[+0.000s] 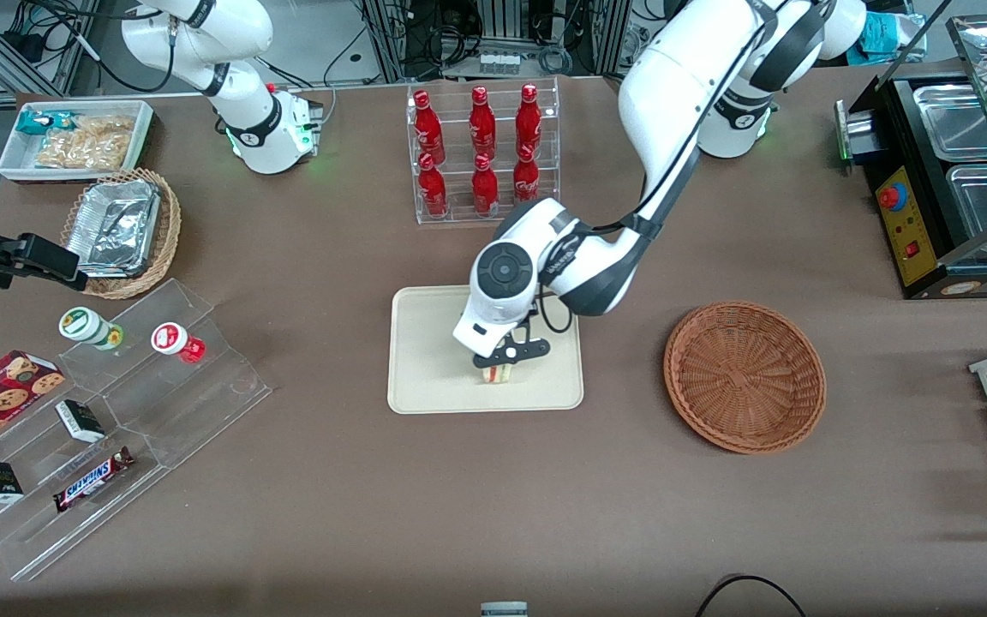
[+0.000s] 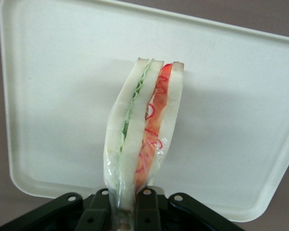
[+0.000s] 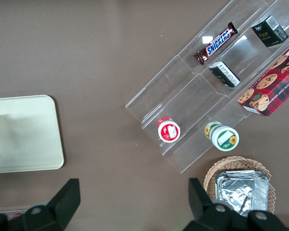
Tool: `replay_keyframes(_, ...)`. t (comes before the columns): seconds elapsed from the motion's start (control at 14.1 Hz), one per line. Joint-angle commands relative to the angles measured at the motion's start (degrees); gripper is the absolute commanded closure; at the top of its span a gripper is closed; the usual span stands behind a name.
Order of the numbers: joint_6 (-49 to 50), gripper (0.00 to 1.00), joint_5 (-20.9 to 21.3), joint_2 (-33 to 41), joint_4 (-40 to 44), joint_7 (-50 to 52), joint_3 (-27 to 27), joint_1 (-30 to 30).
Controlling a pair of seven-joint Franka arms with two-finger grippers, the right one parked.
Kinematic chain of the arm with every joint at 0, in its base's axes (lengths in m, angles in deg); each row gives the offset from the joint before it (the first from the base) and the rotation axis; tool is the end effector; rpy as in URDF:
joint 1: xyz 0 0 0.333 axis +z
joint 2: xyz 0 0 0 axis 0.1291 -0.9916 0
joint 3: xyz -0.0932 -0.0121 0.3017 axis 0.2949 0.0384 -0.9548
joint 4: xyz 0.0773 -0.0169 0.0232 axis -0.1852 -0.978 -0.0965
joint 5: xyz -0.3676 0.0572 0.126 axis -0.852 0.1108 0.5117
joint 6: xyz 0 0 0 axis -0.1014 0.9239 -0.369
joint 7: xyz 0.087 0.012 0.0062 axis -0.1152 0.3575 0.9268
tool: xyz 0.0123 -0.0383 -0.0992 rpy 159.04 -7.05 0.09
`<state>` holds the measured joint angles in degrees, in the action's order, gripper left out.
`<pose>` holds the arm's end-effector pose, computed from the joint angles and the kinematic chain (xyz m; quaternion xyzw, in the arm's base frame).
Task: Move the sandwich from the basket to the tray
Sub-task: 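Lower the sandwich onto the cream tray and open the left gripper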
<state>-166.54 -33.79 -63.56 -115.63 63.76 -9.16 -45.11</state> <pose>0.5206 -0.5255 0.2683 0.9912 0.1002 -0.0842 0.0184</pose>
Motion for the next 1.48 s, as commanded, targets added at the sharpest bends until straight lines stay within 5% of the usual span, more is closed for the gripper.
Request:
replay_keyframes(0.0,-2.60,0.97,4.87,-2.78,3.19,5.96,-0.63,-1.94)
replay_keyframes(0.35,-4.38,0.94,5.77,-4.01,3.10,7.65,-0.46,-2.21)
replay_keyframes(0.57,-4.47,0.74,4.55,-3.93,3.10,7.57,-0.28,-2.12)
replay_keyframes(0.64,-4.47,0.45,3.50,-3.92,3.10,7.04,-0.28,-2.03)
replay_keyframes(0.71,-4.47,0.00,3.05,-3.75,3.10,6.95,-0.28,-1.77)
replay_keyframes(1.06,-1.32,0.00,4.19,2.04,2.41,6.69,-0.72,-1.33)
replay_keyframes(1.41,13.24,0.00,7.27,9.07,1.96,2.82,-0.72,2.62)
